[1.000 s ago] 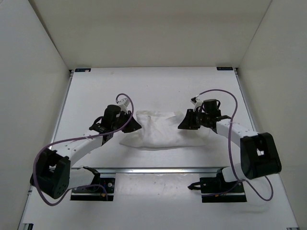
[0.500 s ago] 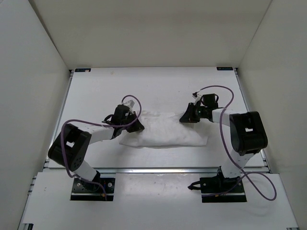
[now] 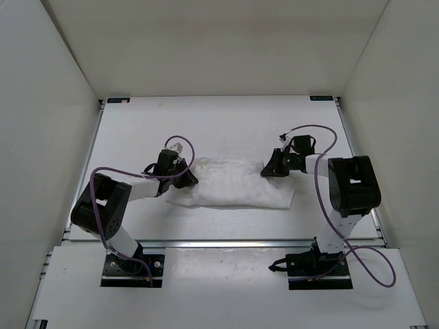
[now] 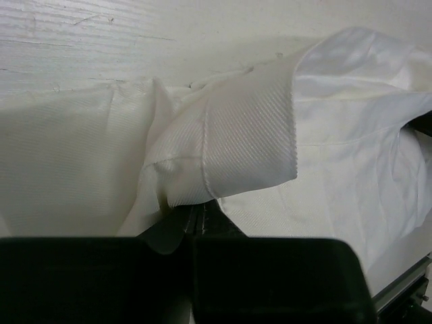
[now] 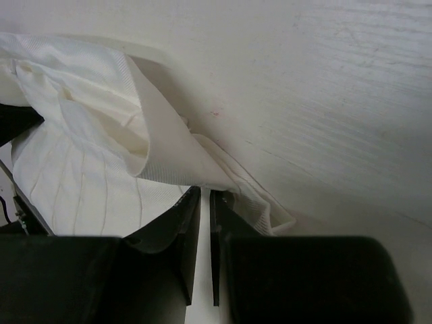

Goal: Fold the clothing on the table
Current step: Fold the skirt

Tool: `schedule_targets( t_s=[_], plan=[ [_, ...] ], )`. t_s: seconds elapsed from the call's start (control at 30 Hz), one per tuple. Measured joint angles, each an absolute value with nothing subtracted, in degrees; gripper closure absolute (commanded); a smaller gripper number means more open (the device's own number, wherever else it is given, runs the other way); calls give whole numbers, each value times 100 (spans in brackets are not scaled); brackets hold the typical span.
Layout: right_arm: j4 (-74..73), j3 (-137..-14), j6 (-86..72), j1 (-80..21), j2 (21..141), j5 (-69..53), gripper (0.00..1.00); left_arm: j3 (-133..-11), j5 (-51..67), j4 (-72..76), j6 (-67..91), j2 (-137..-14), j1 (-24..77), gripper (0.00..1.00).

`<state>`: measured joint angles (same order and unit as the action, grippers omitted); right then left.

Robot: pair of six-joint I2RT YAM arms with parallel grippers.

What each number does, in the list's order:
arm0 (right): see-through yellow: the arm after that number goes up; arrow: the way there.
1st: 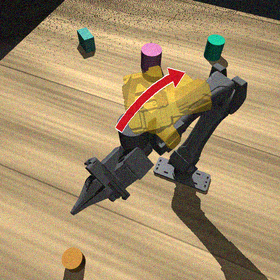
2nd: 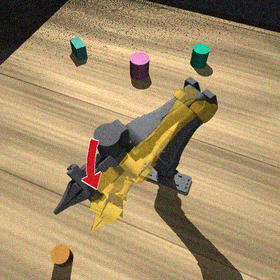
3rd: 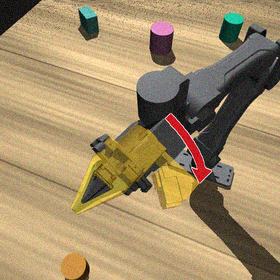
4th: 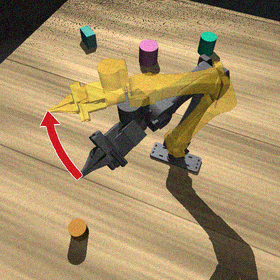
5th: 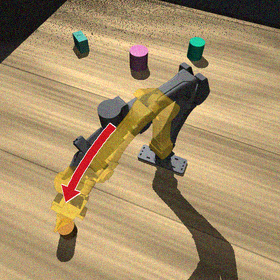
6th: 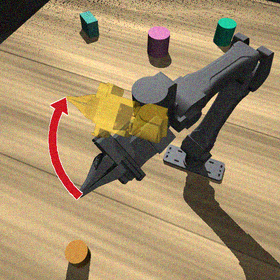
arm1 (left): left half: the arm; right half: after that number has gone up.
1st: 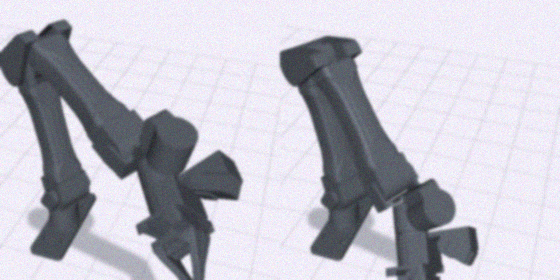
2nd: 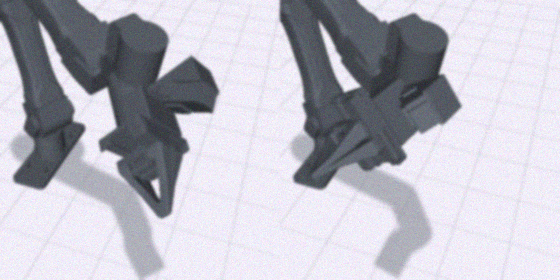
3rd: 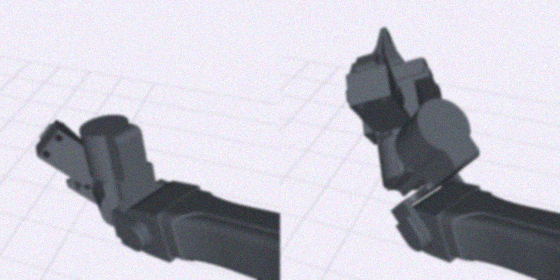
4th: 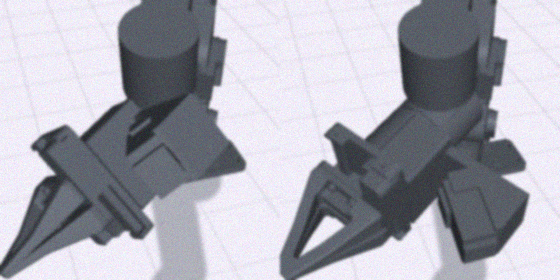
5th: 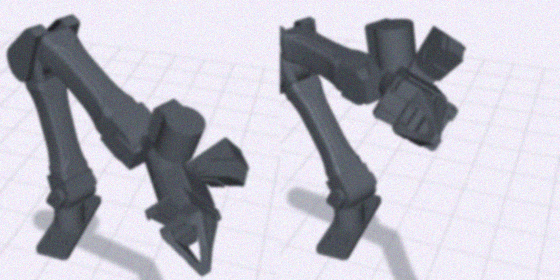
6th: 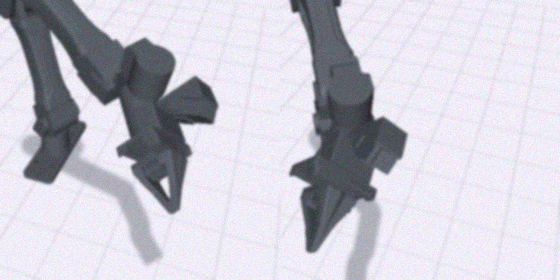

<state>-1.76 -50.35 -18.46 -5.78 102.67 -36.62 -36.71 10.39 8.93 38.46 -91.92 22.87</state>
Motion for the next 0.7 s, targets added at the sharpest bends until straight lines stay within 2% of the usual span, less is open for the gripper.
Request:
schedule_targets(
  t_s=[0.07, 0.1, 0.2, 0.23, 0.27, 0.3, 0.33, 0.43, 0.63, 0.7],
  plan=[
    [-187, -5037, -1844, -495, 10267, -3673, 89, -3671, 1118, 906, 3802, -9192, 2248, 87],
    [-220, -5043, -1839, -434, 10265, -3691, 85, -3682, 1142, 886, 3767, -9190, 2244, 87],
    [-462, -5151, -1820, -329, 10165, -3701, 66, -3896, 1151, 600, 3597, -9190, 2322, 79],
    [-582, -5190, -1804, -331, 10068, -3667, 56, -4045, 1131, 425, 3527, -9192, 2362, 78],
    [-746, -5256, -1780, -333, 9900, -3564, 45, -4202, 1107, 307, 3457, -9190, 2410, 72],
    [-880, -5306, -1767, -355, 9701, -3459, 40, -4342, 1050, 222, 3382, -9181, 2462, 68],
    [-1013, -5363, -1730, -405, 9459, -3310, 32, -4504, 982, 115, 3301, -9150, 2519, 59],
    [-1380, -5494, -1568, -650, 8556, -2777, 26, -4751, 633, -156, 3074, -8873, 2626, 43],
    [-2067, -5168, -1417, -882, 7634, -1887, 23, -4886, -362, -792, 2687, -8145, 2469, 40],
    [-2237, -4641, -1503, -819, 7450, -1625, 17, -4886, -548, -965, 2609, -8042, 2370, 39]
  ],
)
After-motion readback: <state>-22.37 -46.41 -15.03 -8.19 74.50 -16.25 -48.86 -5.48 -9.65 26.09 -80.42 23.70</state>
